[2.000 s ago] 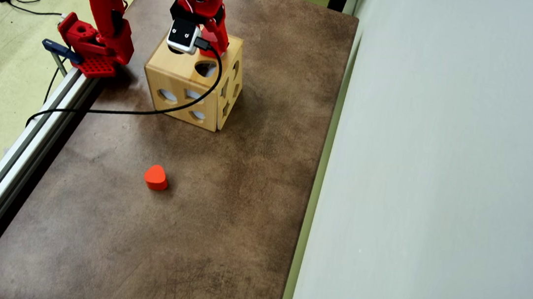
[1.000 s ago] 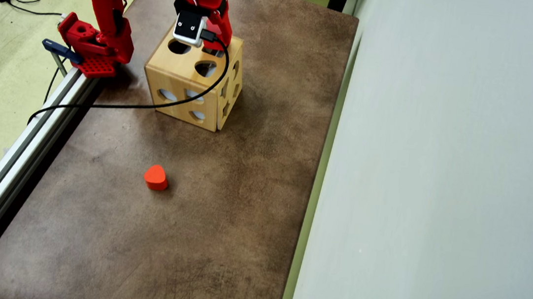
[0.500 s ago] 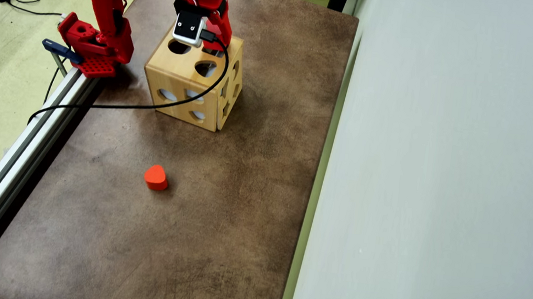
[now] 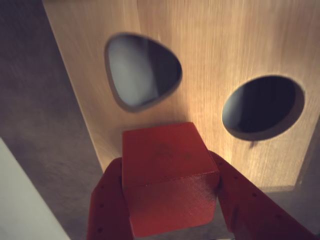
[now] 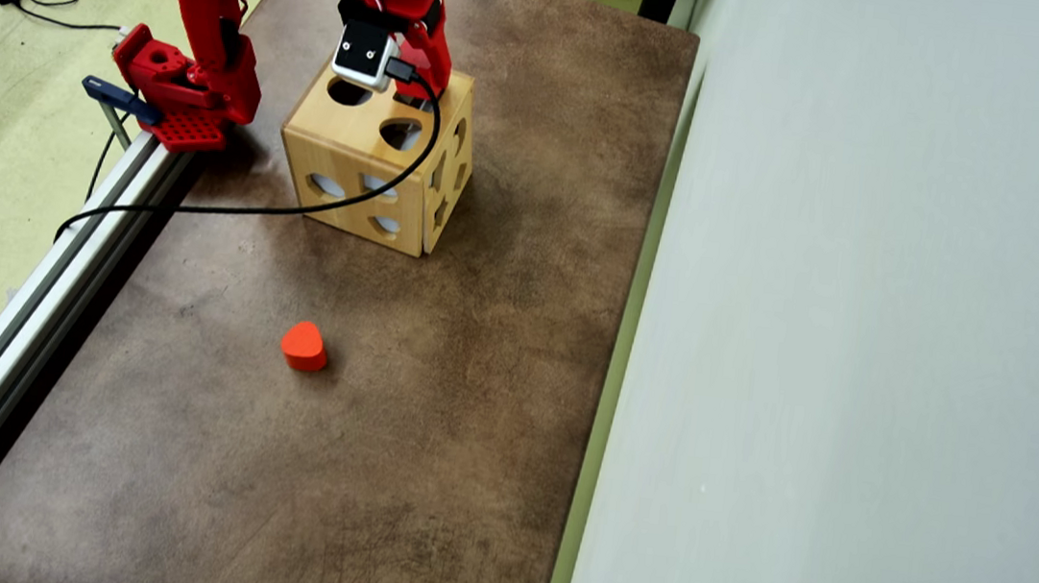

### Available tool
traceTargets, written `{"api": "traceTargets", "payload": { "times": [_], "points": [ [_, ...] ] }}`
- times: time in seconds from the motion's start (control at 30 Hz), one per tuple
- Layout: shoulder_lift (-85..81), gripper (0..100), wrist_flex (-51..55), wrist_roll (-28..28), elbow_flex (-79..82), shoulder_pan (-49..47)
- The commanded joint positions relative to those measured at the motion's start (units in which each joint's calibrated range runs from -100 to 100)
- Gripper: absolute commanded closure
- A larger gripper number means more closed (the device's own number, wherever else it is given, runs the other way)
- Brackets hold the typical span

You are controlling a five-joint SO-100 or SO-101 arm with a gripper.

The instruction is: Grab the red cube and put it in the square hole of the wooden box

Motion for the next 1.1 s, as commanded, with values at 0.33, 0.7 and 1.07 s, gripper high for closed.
{"api": "traceTargets", "payload": {
  "times": [0.33, 0.7, 1.07],
  "points": [
    [-2.93, 98, 0.17, 0.05, -2.15, -0.55],
    [-2.93, 95, 0.17, 0.1, -2.15, -0.7],
    [-2.93, 85, 0.17, 0.1, -2.15, -2.03]
  ]
}}
